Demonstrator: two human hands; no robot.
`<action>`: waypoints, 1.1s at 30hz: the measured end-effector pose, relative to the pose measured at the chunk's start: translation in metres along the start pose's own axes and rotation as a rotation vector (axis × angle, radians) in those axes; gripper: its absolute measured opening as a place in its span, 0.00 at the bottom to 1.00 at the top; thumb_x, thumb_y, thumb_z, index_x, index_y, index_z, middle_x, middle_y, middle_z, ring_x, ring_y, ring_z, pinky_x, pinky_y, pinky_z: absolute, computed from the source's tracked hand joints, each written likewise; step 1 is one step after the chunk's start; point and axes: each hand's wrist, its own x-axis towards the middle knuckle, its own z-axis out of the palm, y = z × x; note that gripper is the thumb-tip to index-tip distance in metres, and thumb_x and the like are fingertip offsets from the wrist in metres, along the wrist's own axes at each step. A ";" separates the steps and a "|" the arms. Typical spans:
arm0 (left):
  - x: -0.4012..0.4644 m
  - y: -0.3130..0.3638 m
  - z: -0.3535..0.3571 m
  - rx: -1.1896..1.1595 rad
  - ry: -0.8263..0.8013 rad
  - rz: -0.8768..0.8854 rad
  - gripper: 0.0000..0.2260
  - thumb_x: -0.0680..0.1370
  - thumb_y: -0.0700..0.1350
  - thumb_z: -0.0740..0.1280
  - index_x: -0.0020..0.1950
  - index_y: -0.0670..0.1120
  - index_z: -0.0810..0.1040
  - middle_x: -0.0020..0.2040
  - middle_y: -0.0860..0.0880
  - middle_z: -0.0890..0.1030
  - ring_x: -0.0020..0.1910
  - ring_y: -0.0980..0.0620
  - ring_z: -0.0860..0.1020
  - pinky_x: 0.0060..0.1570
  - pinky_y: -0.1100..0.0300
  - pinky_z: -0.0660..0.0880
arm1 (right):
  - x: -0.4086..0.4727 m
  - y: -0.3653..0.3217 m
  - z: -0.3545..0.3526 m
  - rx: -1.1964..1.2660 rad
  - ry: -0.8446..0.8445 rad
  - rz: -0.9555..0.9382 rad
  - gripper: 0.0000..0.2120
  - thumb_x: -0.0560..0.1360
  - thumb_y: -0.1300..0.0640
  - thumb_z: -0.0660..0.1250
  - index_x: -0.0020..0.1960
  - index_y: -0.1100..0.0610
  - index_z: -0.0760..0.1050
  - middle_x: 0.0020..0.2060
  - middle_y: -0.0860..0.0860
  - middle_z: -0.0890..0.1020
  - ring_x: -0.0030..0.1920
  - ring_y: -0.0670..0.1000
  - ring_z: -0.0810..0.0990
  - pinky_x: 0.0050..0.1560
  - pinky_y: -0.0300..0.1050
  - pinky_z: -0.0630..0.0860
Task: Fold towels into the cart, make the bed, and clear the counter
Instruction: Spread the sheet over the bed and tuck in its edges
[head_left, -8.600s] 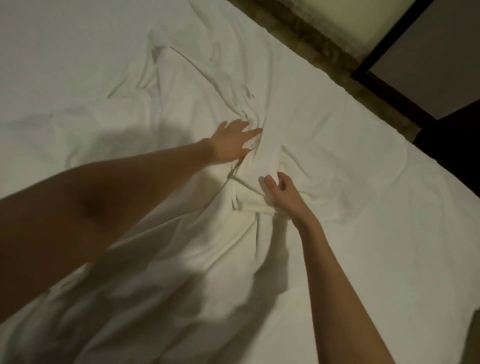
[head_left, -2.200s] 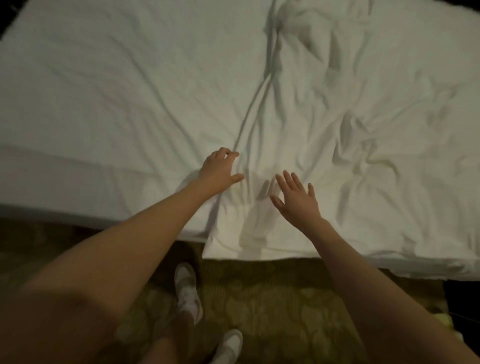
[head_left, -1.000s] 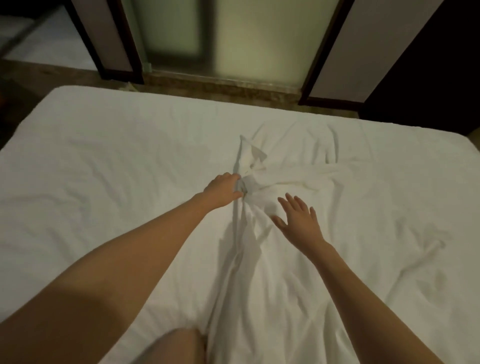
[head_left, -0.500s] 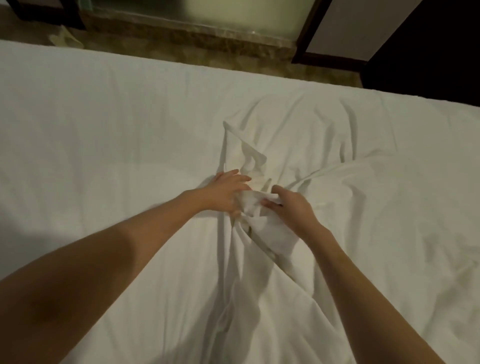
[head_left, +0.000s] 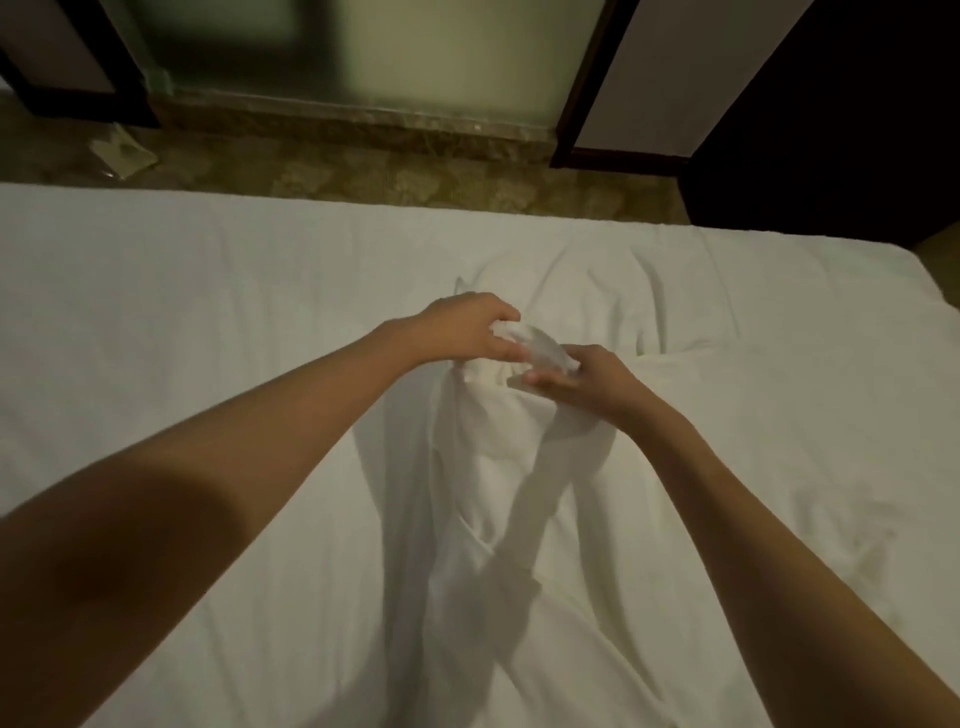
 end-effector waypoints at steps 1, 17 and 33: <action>-0.003 -0.004 -0.001 -0.055 -0.027 -0.019 0.14 0.74 0.59 0.68 0.43 0.48 0.74 0.36 0.57 0.72 0.39 0.54 0.72 0.35 0.62 0.64 | 0.003 -0.007 0.000 0.028 -0.014 -0.024 0.09 0.72 0.49 0.72 0.36 0.50 0.76 0.31 0.47 0.77 0.33 0.41 0.73 0.39 0.40 0.69; -0.022 -0.039 -0.036 -0.107 0.020 -0.246 0.21 0.78 0.60 0.61 0.54 0.43 0.77 0.50 0.48 0.79 0.51 0.44 0.76 0.45 0.58 0.68 | 0.056 -0.018 -0.014 0.040 0.183 -0.074 0.11 0.76 0.47 0.65 0.45 0.55 0.76 0.38 0.51 0.80 0.43 0.54 0.78 0.45 0.48 0.72; -0.042 -0.088 -0.027 0.095 0.423 -0.279 0.28 0.73 0.50 0.72 0.72 0.54 0.67 0.68 0.46 0.66 0.67 0.46 0.64 0.68 0.53 0.60 | 0.062 -0.014 0.077 -0.138 -0.042 -0.012 0.17 0.76 0.47 0.66 0.45 0.62 0.74 0.41 0.54 0.74 0.45 0.58 0.74 0.39 0.45 0.61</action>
